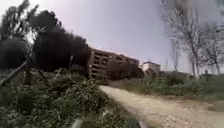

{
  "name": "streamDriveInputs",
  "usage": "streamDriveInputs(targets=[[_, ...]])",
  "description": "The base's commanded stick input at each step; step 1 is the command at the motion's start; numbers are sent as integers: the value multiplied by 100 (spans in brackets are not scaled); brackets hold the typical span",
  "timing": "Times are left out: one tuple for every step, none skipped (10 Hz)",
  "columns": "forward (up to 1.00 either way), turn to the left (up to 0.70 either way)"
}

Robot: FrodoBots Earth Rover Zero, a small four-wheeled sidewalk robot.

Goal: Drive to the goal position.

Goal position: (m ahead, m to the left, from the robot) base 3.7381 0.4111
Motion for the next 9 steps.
streamDriveInputs(targets=[[100, -39], [100, -39], [100, -39], [100, -39], [100, -39], [100, -39], [100, -39], [100, -39], [100, -39]])
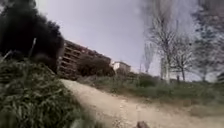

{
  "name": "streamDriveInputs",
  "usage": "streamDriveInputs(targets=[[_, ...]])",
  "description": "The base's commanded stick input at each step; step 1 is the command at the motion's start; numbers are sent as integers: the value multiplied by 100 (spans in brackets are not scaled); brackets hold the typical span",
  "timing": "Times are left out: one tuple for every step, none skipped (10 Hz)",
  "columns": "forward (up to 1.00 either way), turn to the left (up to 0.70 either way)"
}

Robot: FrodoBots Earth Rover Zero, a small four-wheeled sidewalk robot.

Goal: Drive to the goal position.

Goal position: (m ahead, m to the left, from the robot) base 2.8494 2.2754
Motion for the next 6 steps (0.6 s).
streamDriveInputs(targets=[[100, -39], [100, -39], [100, -39], [100, -36], [100, -17], [100, 1]])
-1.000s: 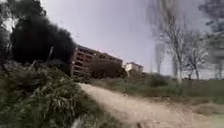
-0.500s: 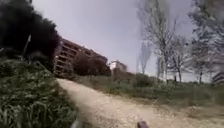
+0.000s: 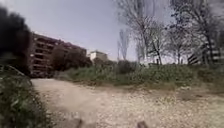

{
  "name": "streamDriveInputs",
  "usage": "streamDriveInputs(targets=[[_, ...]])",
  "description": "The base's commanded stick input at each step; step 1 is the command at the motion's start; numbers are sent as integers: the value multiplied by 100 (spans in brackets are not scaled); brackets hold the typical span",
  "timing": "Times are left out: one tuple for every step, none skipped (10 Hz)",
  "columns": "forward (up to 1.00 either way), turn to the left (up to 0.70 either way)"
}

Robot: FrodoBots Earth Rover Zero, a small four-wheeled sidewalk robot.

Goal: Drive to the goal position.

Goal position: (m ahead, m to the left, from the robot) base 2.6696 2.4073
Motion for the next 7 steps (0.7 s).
streamDriveInputs(targets=[[100, 1], [100, 1], [100, 1], [100, 1], [100, 1], [100, 4], [100, 24]])
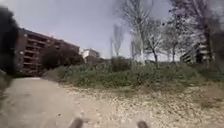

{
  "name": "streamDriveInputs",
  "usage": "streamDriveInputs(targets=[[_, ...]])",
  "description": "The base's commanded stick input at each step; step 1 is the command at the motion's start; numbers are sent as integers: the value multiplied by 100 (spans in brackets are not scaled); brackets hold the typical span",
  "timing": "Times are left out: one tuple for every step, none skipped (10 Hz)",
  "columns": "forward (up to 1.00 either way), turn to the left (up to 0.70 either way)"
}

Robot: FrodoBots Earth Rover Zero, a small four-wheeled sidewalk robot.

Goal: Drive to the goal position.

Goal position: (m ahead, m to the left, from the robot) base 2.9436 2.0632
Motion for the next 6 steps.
streamDriveInputs(targets=[[100, 40], [100, 41], [100, 41], [100, 41], [100, 41], [100, 41]])
